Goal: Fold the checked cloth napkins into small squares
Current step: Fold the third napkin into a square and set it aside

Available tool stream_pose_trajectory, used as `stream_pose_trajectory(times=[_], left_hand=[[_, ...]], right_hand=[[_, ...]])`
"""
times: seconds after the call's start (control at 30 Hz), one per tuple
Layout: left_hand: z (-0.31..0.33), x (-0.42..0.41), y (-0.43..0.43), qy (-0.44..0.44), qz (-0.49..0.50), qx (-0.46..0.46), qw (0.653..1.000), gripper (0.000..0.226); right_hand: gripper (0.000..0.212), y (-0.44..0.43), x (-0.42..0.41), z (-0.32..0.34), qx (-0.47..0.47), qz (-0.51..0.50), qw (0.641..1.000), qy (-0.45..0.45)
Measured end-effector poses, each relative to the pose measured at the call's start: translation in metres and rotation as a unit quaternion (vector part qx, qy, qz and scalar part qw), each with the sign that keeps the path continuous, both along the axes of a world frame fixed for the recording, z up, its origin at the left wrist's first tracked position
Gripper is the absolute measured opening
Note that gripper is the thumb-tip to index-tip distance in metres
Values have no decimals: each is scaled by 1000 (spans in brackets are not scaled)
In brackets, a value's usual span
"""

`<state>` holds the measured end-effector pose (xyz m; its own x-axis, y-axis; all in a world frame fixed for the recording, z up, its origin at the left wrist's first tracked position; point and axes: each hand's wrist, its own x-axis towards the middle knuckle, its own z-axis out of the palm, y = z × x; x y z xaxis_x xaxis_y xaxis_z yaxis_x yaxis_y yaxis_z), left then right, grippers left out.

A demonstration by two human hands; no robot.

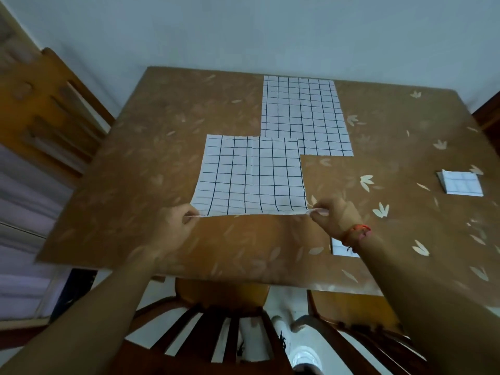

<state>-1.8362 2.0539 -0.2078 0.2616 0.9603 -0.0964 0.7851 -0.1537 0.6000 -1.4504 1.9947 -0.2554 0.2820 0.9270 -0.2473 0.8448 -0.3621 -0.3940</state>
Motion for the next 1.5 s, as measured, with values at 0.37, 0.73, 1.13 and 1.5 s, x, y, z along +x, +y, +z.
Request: stream_pose_trajectory(times=[0.37,0.73,1.13,1.5], left_hand=[[-4,-35,-24,-42,13,-110,993,19],[14,-29,-9,-108,20,-90,990,18],[0,-4,39,-26,65,-16,997,28],[-57,17,91,-1,77,-43,996,34]], right_hand=[[33,-34,-23,47,-44,73,994,72],[18,-16,-16,59,-62,56,993,84],[19,33,-25,48,-26,-16,999,29],[27,81,-24,-9,-64,-86,994,39]])
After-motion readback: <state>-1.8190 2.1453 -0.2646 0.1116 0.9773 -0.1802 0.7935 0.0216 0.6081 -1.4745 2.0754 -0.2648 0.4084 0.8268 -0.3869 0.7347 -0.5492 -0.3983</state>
